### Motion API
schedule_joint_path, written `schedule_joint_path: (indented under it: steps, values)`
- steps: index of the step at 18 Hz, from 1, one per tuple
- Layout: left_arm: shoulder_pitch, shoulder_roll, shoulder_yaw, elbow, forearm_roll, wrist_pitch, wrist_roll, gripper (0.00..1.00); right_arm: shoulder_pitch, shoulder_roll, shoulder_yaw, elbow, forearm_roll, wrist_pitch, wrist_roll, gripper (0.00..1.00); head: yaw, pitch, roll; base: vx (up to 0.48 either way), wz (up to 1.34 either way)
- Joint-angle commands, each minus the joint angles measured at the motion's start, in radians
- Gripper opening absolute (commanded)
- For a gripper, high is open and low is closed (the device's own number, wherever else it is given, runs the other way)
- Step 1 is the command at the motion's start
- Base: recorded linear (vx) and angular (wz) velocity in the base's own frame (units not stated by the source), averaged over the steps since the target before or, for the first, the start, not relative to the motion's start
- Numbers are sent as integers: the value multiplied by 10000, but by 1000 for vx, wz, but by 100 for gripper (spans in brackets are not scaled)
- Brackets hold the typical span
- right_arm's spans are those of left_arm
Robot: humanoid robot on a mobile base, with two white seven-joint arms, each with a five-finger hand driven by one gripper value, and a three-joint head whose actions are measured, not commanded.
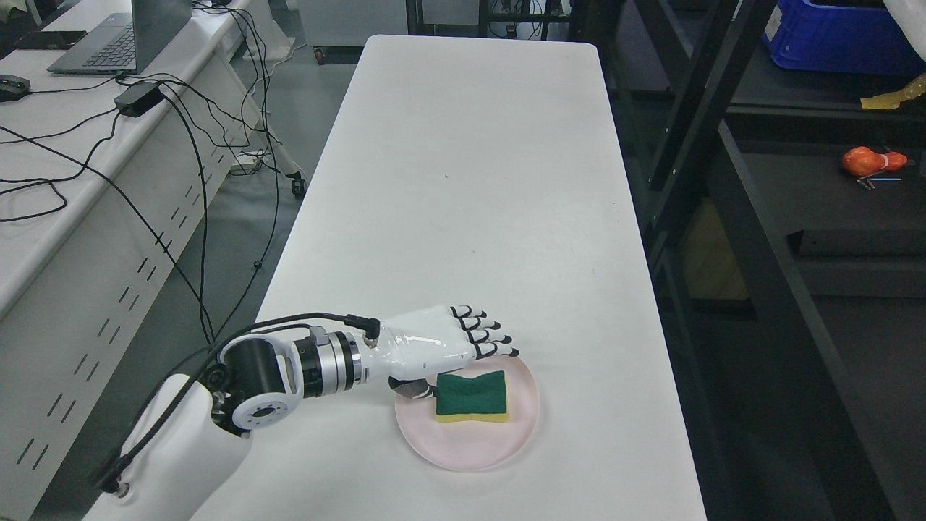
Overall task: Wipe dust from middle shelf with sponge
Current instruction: 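Close the left hand fingers around the sponge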
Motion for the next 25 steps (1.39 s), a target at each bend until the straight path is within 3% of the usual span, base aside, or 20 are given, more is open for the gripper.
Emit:
schedule_joint_path:
  steps: [1,4,6,9,12,16,20,25]
  values:
    - [-102,-113,-1997,142,-506,43,-25,94,0,-175,0,-175,0,8,4,100,0,0,0,0,0]
    - [-86,-97,-1982,142,-690,58,-41,94,0,-175,0,-175,0,8,4,100,0,0,0,0,0]
    - [-56,-21,-1844,142,-691,43,-71,88,0,-175,0,-175,0,8,4,100,0,0,0,0,0]
    - [-40,-97,-1370,142,-431,-3,-87,64,0,-175,0,-175,0,8,4,100,0,0,0,0,5]
    - [-40,-128,-985,172,931,-34,-87,26,0,-175,0,-175,0,8,4,100,0,0,0,1,14]
    - [-25,-327,-20,188,2173,-415,-56,2,0,-175,0,-175,0,8,4,100,0,0,0,0,-6]
    - [-25,-495,1144,157,3433,-799,66,0,0,-175,0,-175,0,8,4,100,0,0,0,0,-6]
    - [-55,-1920,2512,-11,4049,-1887,82,0,0,-175,0,-175,0,8,4,100,0,0,0,0,0]
